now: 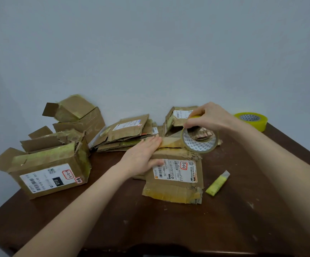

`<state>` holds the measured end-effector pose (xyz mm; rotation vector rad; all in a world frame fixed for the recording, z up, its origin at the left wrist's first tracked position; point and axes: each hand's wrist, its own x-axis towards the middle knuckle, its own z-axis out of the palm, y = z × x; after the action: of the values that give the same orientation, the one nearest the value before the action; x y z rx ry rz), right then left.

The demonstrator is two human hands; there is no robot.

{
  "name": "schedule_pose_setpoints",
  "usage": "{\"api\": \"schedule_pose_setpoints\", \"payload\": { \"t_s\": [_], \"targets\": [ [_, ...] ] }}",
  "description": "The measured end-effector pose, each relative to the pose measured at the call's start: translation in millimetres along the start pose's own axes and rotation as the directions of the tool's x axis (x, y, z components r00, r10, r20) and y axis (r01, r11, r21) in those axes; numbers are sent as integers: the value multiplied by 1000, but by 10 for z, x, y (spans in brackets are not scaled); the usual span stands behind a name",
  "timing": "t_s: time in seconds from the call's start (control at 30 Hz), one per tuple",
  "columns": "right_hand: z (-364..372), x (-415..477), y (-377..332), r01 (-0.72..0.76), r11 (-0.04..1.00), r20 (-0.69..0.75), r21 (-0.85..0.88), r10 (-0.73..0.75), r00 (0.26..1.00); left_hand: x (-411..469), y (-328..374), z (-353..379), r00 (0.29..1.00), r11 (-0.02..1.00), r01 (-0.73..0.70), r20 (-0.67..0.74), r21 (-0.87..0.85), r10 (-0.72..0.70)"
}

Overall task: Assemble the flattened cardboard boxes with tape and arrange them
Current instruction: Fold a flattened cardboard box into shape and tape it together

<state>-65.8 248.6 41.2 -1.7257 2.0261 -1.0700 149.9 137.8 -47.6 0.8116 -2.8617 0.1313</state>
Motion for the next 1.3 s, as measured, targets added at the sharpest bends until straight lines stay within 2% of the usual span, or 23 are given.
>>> {"api": "schedule_pose_setpoints", "payload": {
  "t_s": [0.13,0.27,0.43,0.53,0.63,0.7,0.77,0.83,0.97,1.03,1.13,1.3],
  "targets": [
    [-40,-35,9,-8,995,20,-102,10,1000,-18,37,-43,1000,1000,3,29,21,-4],
    [27,-63,35,1,997,-4,-72,-1,1000,52,267,-135,999,982,-11,54,186,1],
    [122,12,-3,24,986,-35,-163,-30,999,124,626,-80,999,995,-41,-24,93,43],
    [186,1,108,-39,998,-60,44,41,997,103,565,-59,999,993,-20,-40,116,25],
    [219,-83,287,-70,966,-92,250,96,991,74,520,-58,997,994,-47,-58,103,53],
    [174,-116,397,-84,932,-108,353,129,986,8,424,-48,999,995,20,-51,94,-15],
    [142,-137,456,-87,915,-94,394,134,986,-69,310,-54,990,988,140,-5,66,-140],
    [151,-141,450,-73,905,-80,418,116,990,-80,273,-92,979,979,193,52,58,-196],
    [146,-164,411,-58,909,-56,412,89,994,172,380,-220,989,986,110,85,124,-121],
    [119,-190,425,-47,902,-44,429,73,996,349,472,-240,994,996,45,92,77,-52],
    [104,-245,458,-17,842,-62,540,60,996,514,497,-227,986,999,31,165,9,-32],
    [185,-198,444,53,735,-58,676,-19,998,498,169,-335,995,992,-73,62,-100,80]
  ]
}}
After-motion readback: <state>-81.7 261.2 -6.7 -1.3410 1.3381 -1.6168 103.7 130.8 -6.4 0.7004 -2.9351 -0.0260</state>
